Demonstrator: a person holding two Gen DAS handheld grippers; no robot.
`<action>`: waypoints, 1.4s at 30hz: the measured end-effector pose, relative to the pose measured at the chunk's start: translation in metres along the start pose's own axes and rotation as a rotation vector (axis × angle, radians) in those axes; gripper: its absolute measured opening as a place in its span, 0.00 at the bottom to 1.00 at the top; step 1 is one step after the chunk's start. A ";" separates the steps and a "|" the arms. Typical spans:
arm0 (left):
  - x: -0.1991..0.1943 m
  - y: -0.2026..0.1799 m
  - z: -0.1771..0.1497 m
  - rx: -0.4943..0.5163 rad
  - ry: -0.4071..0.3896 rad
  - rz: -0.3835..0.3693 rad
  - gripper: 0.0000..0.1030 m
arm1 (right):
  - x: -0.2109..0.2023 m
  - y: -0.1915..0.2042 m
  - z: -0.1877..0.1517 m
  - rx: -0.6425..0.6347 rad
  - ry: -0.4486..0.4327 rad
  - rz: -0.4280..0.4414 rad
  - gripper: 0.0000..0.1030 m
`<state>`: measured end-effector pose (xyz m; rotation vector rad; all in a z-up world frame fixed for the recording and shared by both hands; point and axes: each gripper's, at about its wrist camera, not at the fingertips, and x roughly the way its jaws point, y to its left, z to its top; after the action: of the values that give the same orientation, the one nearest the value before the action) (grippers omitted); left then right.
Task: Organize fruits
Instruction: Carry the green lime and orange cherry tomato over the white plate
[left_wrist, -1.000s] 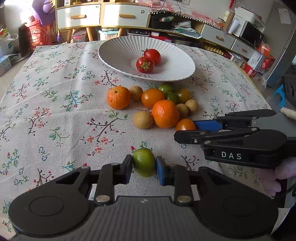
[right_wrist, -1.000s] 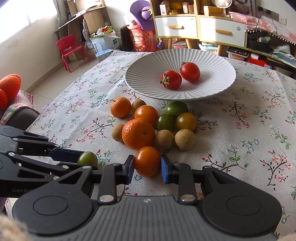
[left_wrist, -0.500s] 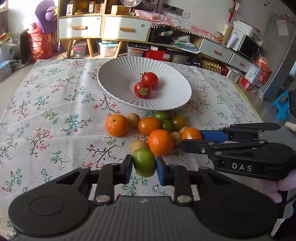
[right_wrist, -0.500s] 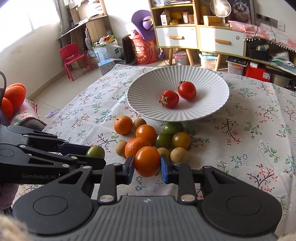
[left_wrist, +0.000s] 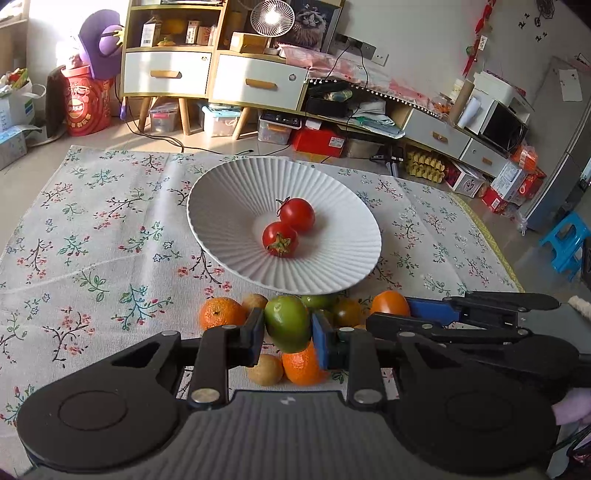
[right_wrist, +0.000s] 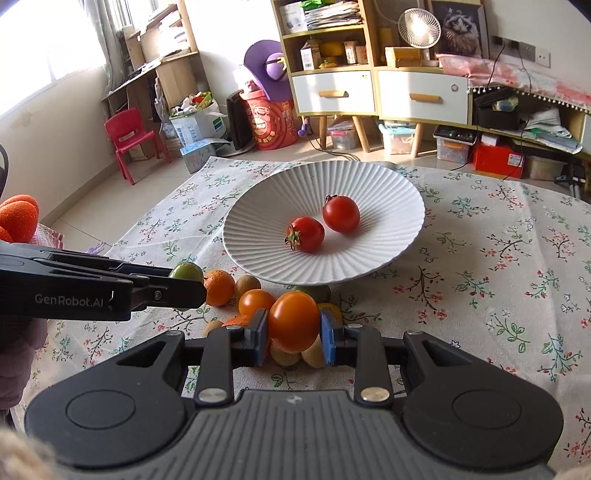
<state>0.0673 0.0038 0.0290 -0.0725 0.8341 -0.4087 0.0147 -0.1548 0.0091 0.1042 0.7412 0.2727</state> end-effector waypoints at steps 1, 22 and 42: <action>0.003 0.000 0.001 0.004 -0.004 0.006 0.24 | 0.001 -0.002 0.003 0.004 0.001 0.002 0.26; 0.063 0.035 0.062 -0.003 -0.029 -0.028 0.24 | 0.044 -0.034 0.036 -0.068 -0.046 -0.051 0.26; 0.106 0.043 0.076 -0.047 0.064 -0.123 0.24 | 0.069 -0.031 0.047 -0.135 0.004 -0.062 0.26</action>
<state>0.2003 -0.0044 -0.0036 -0.1552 0.9047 -0.5092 0.1020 -0.1650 -0.0069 -0.0476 0.7270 0.2635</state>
